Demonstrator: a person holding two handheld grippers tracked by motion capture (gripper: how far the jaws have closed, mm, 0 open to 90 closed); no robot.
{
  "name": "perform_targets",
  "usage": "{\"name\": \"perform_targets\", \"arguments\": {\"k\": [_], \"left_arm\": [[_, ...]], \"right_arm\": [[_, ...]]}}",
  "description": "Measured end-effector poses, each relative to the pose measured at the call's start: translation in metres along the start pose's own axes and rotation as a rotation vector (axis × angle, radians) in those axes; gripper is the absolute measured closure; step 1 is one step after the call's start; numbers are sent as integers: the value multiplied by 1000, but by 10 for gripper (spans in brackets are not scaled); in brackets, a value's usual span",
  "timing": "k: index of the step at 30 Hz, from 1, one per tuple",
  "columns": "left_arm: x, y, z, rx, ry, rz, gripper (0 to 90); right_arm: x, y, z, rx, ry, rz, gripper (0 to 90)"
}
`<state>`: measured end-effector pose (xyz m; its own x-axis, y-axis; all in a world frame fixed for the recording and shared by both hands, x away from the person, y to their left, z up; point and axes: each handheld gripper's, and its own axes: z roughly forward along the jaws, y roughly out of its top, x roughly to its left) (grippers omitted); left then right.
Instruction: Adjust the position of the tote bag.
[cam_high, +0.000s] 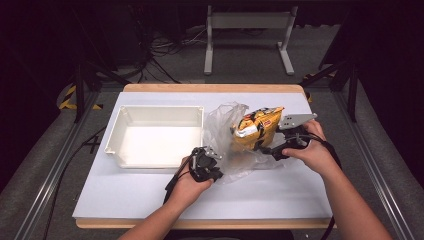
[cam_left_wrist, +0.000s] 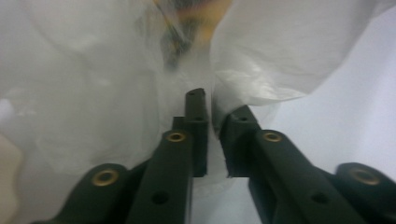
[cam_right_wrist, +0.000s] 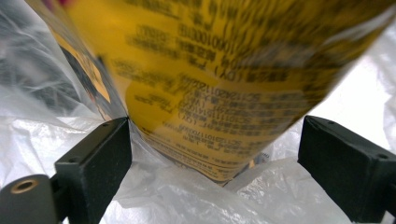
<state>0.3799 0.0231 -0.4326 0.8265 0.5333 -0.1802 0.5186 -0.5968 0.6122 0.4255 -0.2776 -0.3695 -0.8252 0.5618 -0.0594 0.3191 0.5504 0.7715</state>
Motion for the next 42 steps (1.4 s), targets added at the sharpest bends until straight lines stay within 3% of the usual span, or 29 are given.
{"name": "perform_targets", "arguments": {"k": [3, 7, 12, 17, 20, 21, 25, 28, 34, 36, 40, 42], "left_arm": [[-7, 1, -13, -49, -12, 27, 602], [-23, 14, -54, -228, 24, 87, 407], [-31, 39, -100, -395, 67, 120, 352], [-23, 73, -125, -486, 27, 83, 334], [-18, 87, -127, -501, 29, 74, 328], [-13, 100, -125, -497, 23, 61, 302], [-10, 120, -114, -483, 16, 42, 264], [-11, 132, -107, -487, 17, 55, 258], [-12, 153, -91, -417, 31, 94, 258], [-10, 154, -89, -406, 25, 96, 310], [-7, 141, -91, -368, 56, 129, 709], [-7, 128, -98, -384, 85, 130, 807]], "right_arm": [[0, -5, 5, 3, 3, 1, 99], [1, -7, 9, 9, 1, -10, 99], [4, -7, 8, 8, -1, -17, 100], [4, -10, 7, 3, 0, -11, 101], [4, -11, 7, 0, 0, -9, 101], [3, -11, 6, -3, -1, -6, 101], [3, -11, 5, -4, -1, -6, 101], [3, -11, 5, -6, -1, -7, 100], [3, -11, 6, -7, -2, -8, 101], [4, -10, 6, -8, -1, -10, 101], [4, -10, 6, -12, 0, -10, 101], [3, -11, 6, -14, 1, -9, 101]]}}
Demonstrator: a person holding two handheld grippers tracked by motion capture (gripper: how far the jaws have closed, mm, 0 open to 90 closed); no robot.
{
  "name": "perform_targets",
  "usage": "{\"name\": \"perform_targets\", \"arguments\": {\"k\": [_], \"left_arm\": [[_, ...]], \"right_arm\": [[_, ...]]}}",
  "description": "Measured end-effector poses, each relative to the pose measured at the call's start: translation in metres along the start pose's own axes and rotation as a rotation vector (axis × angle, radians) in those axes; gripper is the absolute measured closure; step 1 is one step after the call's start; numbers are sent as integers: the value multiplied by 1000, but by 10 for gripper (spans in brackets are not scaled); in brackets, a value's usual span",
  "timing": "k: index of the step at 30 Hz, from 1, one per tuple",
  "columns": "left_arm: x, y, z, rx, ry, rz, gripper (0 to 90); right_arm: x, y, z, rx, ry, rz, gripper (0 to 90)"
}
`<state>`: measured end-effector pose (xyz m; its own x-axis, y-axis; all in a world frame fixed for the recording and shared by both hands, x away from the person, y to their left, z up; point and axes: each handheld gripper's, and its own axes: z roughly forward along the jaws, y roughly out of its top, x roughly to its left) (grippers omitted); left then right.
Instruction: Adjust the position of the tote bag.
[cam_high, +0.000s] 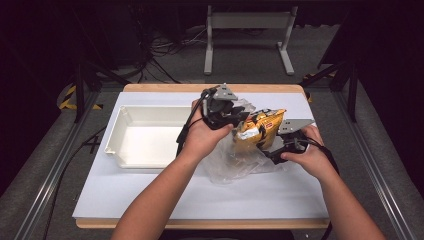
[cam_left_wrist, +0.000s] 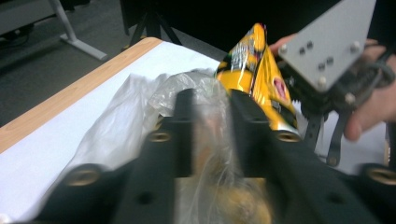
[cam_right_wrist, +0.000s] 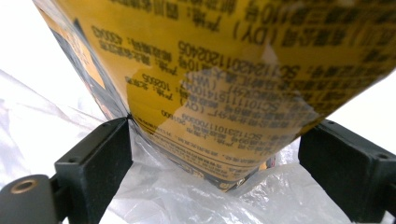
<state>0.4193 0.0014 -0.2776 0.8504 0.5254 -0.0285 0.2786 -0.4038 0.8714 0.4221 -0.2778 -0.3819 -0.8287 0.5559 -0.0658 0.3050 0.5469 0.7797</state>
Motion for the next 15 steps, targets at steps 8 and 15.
{"name": "perform_targets", "arguments": {"k": [8, 15], "left_arm": [[-5, -33, -36, -50, 60, -15, 858], [-4, -84, -29, 82, 73, -75, 852]], "right_arm": [[-2, -4, -2, -11, 3, 9, 99], [-5, -9, -2, -14, 23, 3, 99]]}}
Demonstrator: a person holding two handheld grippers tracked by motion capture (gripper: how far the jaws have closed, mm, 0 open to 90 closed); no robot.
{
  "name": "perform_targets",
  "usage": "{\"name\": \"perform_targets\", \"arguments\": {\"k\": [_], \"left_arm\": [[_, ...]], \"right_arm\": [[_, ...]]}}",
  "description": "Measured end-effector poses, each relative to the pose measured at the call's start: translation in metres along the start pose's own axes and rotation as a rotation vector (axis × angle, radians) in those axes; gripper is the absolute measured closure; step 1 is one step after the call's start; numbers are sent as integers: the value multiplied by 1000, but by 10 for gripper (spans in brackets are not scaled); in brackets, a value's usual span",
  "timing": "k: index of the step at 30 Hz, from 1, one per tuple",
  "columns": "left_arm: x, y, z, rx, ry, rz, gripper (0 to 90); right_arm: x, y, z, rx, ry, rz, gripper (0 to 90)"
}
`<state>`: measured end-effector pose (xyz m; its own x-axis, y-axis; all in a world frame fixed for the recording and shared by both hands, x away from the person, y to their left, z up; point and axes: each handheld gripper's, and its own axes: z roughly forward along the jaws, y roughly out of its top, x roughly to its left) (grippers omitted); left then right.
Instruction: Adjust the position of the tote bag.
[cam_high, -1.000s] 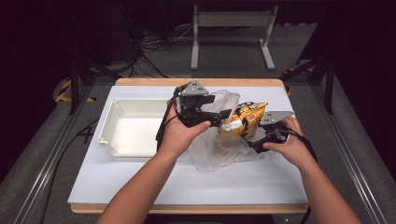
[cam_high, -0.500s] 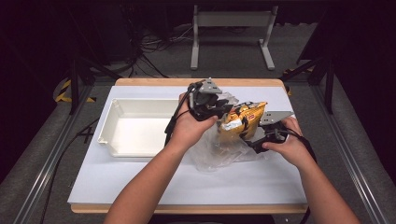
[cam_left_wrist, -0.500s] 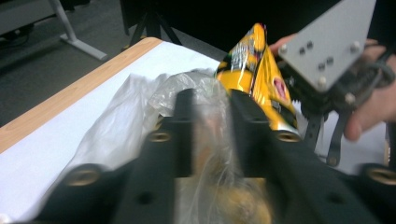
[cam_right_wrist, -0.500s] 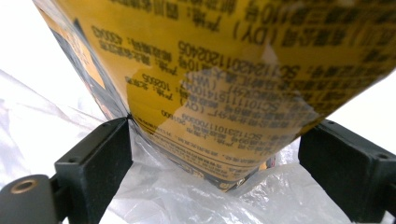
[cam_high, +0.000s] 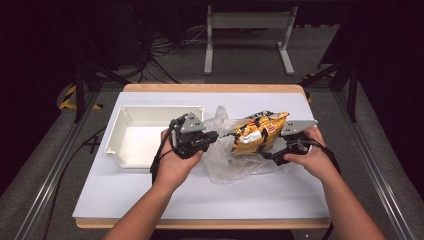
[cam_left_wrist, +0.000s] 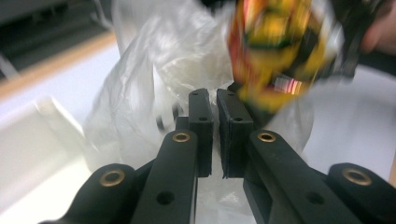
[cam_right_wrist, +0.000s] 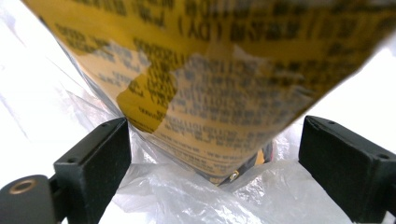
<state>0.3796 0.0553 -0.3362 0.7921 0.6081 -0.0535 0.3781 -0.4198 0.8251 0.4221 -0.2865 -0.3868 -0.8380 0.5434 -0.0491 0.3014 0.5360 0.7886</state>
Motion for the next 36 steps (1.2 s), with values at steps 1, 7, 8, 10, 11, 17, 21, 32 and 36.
{"name": "perform_targets", "arguments": {"k": [1, 7, 8, 10, 11, 17, 21, 32, 36], "left_arm": [[1, -8, 9, 25, -12, -19, 852], [-4, -30, 45, 127, -42, -38, 850], [-5, -32, 49, 143, -43, -38, 850], [-5, -35, 59, 177, -40, -36, 850], [-5, -37, 64, 190, -39, -41, 850], [-8, -50, 85, 263, -32, -52, 843], [-8, -56, 91, 307, -33, -58, 832], [-10, -63, 86, 231, -54, -76, 642], [-12, -56, 70, 118, -106, -52, 563]], "right_arm": [[-1, 0, 0, -4, -1, 2, 101], [-5, -1, -1, -11, -4, 11, 98], [-6, -2, -1, -10, -4, 10, 98], [-8, -3, 0, -1, 1, 9, 92], [-10, -4, 0, 1, 1, 9, 87], [-19, -12, 3, 10, 5, 23, 81], [-22, -17, 5, 23, 4, 28, 78], [-24, -24, 12, 42, -3, 33, 78], [-27, -34, 15, 61, 8, 65, 73]]}}
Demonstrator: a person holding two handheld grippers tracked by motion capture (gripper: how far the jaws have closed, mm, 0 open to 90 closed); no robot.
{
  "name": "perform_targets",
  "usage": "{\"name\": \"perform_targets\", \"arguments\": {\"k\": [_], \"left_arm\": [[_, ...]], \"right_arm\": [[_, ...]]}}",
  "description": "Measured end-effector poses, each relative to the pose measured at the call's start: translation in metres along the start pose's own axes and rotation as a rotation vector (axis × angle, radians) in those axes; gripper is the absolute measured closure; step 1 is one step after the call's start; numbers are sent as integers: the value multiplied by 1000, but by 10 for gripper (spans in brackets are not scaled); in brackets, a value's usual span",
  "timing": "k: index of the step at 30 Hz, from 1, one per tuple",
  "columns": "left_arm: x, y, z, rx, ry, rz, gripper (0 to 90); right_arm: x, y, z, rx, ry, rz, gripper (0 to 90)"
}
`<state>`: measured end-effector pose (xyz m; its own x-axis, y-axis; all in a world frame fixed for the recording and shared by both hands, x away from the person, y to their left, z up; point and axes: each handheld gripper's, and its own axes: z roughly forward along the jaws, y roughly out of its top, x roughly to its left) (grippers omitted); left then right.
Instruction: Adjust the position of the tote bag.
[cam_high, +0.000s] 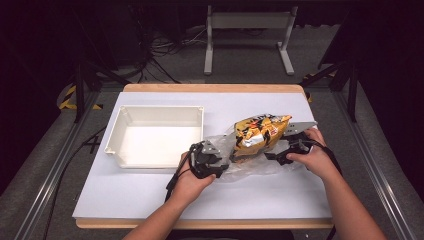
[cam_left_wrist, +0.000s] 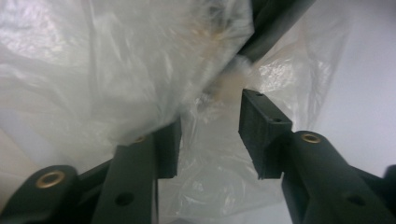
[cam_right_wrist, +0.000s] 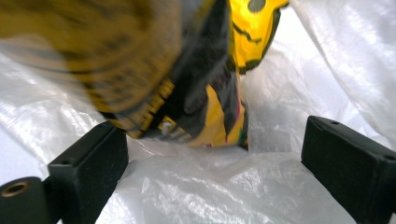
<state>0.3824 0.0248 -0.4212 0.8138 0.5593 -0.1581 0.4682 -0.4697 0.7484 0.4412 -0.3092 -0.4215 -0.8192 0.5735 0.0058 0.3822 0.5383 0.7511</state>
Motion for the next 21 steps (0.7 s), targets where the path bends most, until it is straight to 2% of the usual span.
{"name": "perform_targets", "arguments": {"k": [4, 6, 10, 13, 17, 19, 21], "left_arm": [[-9, 8, -18, -93, -34, 23, 447], [-14, 13, -25, -115, -47, 36, 400], [-20, 20, -33, -149, -59, 54, 359], [-28, 33, -41, -201, -69, 65, 346], [-31, 47, -42, -242, -87, 61, 316], [-31, 49, -40, -248, -89, 67, 285], [-31, 54, -34, -290, -109, 65, 268]], "right_arm": [[-1, -1, 1, 1, 5, 6, 73], [-1, -1, 1, 1, 5, 5, 73], [-1, -1, 1, 2, 5, 6, 74], [-1, -1, 1, 1, 3, 4, 74], [-1, -1, 1, 2, 4, 6, 74], [-1, -1, 1, 2, 4, 6, 75], [-1, -1, 1, 1, 3, 5, 76]]}}
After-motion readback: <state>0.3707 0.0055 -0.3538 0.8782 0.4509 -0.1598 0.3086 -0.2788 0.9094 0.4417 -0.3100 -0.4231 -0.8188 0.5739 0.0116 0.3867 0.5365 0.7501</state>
